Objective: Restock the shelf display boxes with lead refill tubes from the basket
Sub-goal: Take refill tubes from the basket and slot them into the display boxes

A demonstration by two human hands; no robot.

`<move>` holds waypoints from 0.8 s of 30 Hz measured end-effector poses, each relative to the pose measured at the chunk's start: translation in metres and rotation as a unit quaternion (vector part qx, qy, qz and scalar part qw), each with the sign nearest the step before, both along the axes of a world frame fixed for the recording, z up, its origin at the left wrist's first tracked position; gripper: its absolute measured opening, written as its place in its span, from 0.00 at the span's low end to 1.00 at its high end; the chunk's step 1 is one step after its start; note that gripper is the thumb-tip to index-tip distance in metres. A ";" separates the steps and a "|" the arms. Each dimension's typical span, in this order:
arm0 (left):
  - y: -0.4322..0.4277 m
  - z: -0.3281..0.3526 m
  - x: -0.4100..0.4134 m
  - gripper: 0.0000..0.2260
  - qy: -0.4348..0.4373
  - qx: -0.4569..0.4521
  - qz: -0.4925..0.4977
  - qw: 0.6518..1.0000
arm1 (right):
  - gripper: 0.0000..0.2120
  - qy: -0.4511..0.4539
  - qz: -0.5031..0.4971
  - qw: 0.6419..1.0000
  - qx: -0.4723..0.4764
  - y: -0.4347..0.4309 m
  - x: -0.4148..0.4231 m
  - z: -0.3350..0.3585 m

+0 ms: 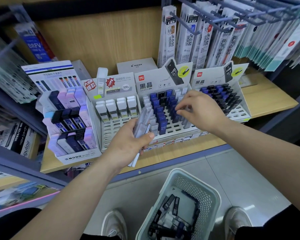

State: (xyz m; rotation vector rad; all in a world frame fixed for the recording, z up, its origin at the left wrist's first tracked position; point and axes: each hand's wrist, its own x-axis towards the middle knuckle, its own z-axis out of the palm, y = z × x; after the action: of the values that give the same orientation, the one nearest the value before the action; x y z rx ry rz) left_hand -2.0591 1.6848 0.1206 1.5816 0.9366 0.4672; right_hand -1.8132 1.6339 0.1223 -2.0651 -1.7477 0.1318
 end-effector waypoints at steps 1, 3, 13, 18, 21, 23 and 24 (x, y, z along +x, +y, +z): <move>0.000 0.000 0.000 0.07 -0.002 -0.002 0.001 1.000 | 0.05 -0.005 -0.003 1.000 0.004 0.000 -0.002 0.001; -0.001 0.001 0.001 0.08 -0.007 -0.004 0.001 1.000 | 0.06 0.024 -0.009 0.999 0.023 0.000 -0.009 0.006; -0.014 0.005 0.013 0.12 -0.016 0.010 -0.050 0.999 | 0.09 0.412 0.003 0.910 -0.033 -0.007 -0.059 0.028; -0.016 0.003 0.012 0.10 0.006 0.004 -0.066 0.998 | 0.07 0.465 -0.047 0.884 -0.014 -0.010 -0.044 0.034; -0.016 0.004 0.012 0.11 0.016 0.012 -0.068 0.997 | 0.07 0.460 -0.052 0.886 -0.002 -0.013 -0.038 0.037; -0.016 0.005 0.012 0.13 0.019 0.016 -0.066 0.997 | 0.07 0.465 -0.051 0.884 -0.002 -0.015 -0.036 0.038; -0.016 0.005 0.013 0.13 0.017 0.016 -0.065 0.998 | 0.07 0.467 -0.049 0.883 0.000 -0.016 -0.036 0.038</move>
State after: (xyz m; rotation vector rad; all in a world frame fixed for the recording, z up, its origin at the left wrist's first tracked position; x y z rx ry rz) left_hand -2.0463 1.6692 0.1257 1.6736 0.8486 0.3664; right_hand -1.8495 1.6178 0.1598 -1.6216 -1.0203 0.9220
